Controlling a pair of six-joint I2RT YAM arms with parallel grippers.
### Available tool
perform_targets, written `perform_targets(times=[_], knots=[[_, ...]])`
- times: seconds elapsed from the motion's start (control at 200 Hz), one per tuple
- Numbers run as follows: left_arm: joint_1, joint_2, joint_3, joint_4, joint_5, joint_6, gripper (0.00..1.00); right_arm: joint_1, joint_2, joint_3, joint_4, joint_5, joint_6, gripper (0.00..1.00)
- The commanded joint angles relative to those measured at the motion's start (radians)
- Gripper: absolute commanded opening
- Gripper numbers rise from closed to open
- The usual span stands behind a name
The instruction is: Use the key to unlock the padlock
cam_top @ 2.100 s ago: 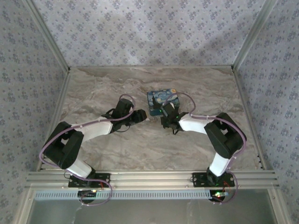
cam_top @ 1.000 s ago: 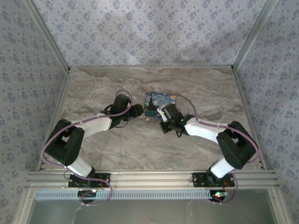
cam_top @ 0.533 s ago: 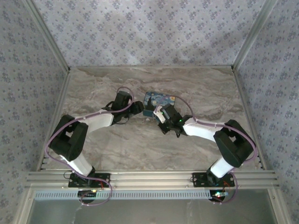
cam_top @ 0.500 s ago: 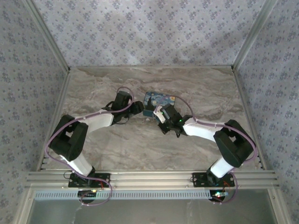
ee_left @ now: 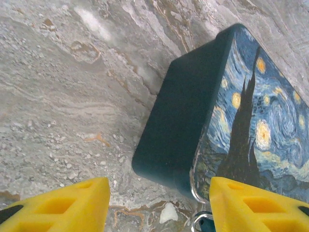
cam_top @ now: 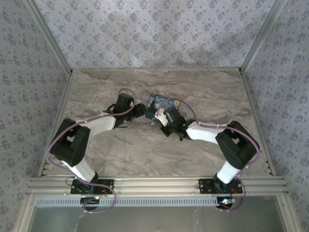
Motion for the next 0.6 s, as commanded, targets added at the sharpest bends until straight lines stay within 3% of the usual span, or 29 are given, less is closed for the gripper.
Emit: perform_targets(times=[0.0, 0.265, 0.595], knots=[[0.004, 0.026, 0.053, -0.012, -0.006, 0.032, 0.57, 0.005, 0.021, 0.034, 0.063, -0.036, -0.027, 0.00], [0.013, 0.001, 0.045, -0.006, -0.017, 0.033, 0.56, 0.025, 0.016, 0.060, 0.047, -0.054, -0.026, 0.00], [0.025, -0.168, -0.069, -0.030, -0.056, 0.049, 0.57, 0.067, -0.204, -0.049, -0.010, -0.024, 0.073, 0.00]])
